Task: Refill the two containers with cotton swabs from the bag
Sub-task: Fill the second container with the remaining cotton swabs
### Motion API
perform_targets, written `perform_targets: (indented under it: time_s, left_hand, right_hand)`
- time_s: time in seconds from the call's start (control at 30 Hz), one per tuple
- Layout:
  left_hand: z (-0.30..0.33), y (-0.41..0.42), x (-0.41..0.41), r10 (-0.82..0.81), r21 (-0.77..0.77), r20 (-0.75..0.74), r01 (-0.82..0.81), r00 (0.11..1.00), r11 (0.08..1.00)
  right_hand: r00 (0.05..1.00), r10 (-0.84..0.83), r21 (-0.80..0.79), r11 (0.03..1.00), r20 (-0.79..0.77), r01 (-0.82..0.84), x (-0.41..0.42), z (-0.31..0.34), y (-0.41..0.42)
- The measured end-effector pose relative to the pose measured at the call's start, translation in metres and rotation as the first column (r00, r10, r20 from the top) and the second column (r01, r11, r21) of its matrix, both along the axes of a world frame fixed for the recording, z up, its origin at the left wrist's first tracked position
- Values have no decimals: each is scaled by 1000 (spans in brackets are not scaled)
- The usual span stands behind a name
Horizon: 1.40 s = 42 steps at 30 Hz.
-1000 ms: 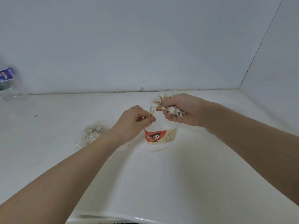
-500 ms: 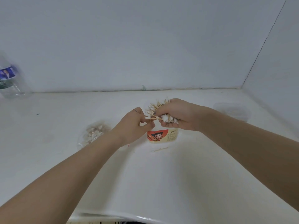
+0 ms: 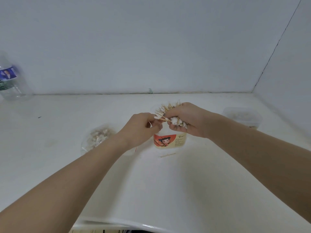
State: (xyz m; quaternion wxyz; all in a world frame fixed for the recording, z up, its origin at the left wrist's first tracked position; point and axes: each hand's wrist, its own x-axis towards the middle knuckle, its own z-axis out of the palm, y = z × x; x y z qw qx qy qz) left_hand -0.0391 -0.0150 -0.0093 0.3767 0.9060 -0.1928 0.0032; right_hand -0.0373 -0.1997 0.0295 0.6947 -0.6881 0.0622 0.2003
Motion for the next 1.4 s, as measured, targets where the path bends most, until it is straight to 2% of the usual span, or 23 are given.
perform_targets:
  time_s: [0.1,0.33,0.53,0.7,0.87,1.1,1.4]
  left_hand:
    - [1,-2,-2,-23,-1,-2,23,1000,1000]
    - [9,0,-3,-60,64,7,59,998,996]
    - [23,1,0,-72,192,-31,77,997,978]
    - [34,-2,5,-179,491,-128,219,975,843]
    - [17,-1,15,-322,728,-55,259,945,635]
    - [14,-8,15,-415,788,36,230,909,571]
    - [12,-9,12,-422,767,87,210,902,606]
  right_hand:
    - [1000,-19,27,999,-2,19,0,-1,-3]
    - [999,-51,-19,999,0,51,1,-3,-7]
    - [999,-48,-24,999,2,48,0,-1,-8]
    - [997,-81,-15,997,-5,81,0,2,-14]
    - [997,-71,-5,997,-9,71,0,2,-17]
    - [1000,-29,-18,999,3,29,-2,0,-15]
    - [999,-46,33,998,6,46,-3,0,-15]
